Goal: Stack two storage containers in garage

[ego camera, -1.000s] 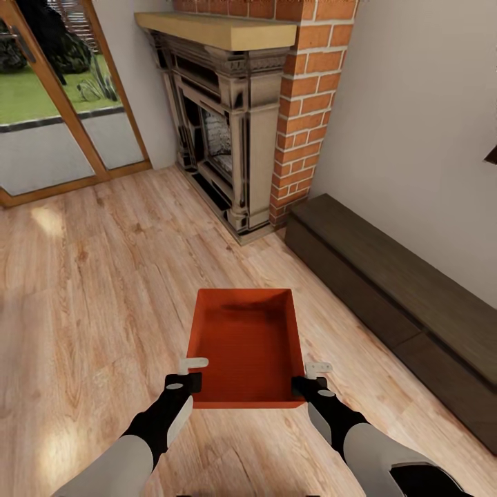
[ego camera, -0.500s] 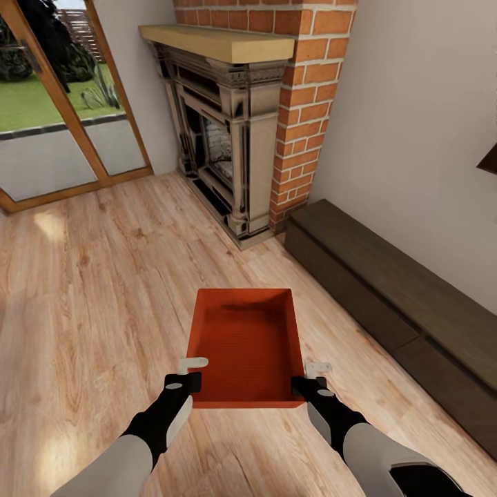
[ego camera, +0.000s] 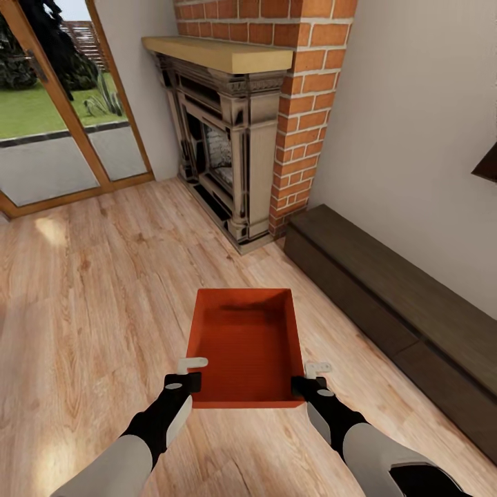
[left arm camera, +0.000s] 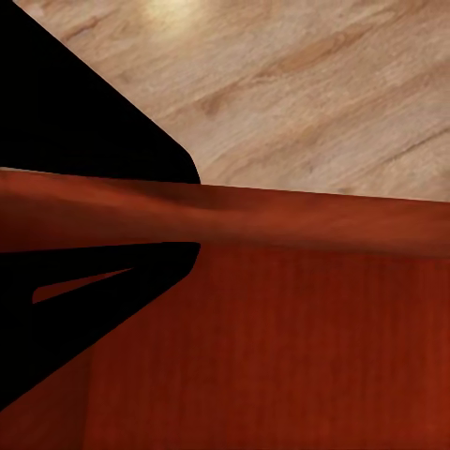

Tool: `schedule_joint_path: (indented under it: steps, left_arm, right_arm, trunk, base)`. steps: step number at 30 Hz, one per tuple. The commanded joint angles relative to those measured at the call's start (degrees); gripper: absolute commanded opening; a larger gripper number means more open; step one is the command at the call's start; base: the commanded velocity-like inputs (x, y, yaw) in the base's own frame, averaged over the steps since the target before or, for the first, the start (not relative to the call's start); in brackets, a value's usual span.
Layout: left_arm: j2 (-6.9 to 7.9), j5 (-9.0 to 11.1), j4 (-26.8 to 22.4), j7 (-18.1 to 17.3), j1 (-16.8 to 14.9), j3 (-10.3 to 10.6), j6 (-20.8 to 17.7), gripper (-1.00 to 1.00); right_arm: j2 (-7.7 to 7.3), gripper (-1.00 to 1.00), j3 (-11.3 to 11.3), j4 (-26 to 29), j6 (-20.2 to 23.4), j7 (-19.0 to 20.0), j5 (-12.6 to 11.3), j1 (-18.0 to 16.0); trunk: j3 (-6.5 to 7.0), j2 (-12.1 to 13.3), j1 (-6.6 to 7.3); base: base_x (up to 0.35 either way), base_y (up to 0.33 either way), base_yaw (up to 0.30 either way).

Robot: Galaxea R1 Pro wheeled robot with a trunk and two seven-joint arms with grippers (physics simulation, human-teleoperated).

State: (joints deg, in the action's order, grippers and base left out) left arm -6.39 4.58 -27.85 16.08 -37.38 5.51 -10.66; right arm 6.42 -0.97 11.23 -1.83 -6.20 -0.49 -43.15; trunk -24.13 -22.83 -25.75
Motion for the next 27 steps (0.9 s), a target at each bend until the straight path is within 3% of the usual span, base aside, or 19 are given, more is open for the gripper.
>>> schedule_joint_path:
  steps: [1,27]
  left_arm:
    - [0.15,0.51,0.08,2.2,0.03,0.38,-0.5,-1.0]
    - [0.15,0.51,0.08,2.12,0.02,0.38,-0.5,-1.0]
  right_arm:
    - [-0.19,-1.0,1.15,0.19,-3.53,-4.52,0.58,-0.08]
    - [-0.27,-1.0,1.14,0.18,-3.53,-4.51,0.58,-0.09]
  trunk:
    - [0.01,-0.09,-0.03]
    - [2.36,-0.09,-0.03]
  base:
    - [0.0,0.0,0.0]
    - [0.0,0.0,0.0]
